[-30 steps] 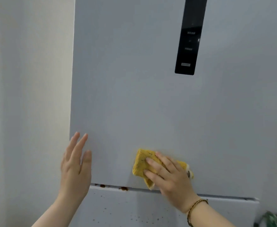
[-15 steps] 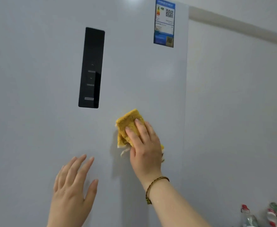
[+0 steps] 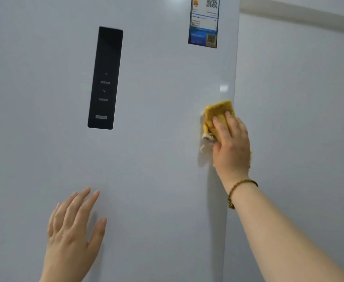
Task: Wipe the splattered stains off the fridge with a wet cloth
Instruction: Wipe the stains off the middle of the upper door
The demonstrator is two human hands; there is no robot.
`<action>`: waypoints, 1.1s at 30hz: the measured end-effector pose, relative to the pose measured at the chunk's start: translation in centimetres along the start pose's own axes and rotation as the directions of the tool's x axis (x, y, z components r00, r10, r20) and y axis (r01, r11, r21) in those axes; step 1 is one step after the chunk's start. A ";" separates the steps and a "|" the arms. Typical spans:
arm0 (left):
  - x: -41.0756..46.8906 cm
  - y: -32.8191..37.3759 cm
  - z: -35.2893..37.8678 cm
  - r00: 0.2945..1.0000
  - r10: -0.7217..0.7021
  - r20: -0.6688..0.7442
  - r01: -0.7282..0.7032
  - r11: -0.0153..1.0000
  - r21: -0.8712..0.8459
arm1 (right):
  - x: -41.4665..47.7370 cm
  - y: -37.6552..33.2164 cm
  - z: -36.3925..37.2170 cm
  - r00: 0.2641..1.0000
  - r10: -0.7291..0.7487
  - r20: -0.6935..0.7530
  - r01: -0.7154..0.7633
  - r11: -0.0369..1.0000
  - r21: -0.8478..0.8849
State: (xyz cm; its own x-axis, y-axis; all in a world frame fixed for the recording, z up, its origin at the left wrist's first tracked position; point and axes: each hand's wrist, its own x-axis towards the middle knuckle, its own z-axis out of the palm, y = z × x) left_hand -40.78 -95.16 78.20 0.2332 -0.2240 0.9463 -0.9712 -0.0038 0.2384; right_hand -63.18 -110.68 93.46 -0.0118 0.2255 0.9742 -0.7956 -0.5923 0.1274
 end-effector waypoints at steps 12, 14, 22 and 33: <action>-0.4 -1.1 -1.1 0.998 -0.014 -0.059 0.017 0.999 0.046 | -2.3 -5.9 1.7 0.912 -0.407 0.042 0.401 0.910 0.106; -0.7 -1.7 -1.6 0.997 -0.031 -0.074 0.035 0.998 0.043 | 0.7 -5.4 1.8 0.962 -0.272 0.025 0.270 0.961 0.069; -4.3 -4.0 -4.6 0.980 -0.196 -0.027 0.197 0.980 0.032 | -5.6 -7.9 -0.7 0.999 -0.045 0.018 0.038 0.959 0.281; -10.1 -8.1 -7.9 0.708 -0.694 0.129 0.702 0.712 -0.020 | -22.3 -14.2 -2.9 0.928 -0.308 0.209 0.203 0.890 0.409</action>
State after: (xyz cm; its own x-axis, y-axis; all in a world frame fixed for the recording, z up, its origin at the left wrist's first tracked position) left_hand -34.83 -85.16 68.47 0.8328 -0.2816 0.4767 -0.5272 -0.1403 0.8381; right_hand -53.33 -105.07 69.36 0.3604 0.2301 0.9040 -0.4622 -0.7977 0.3873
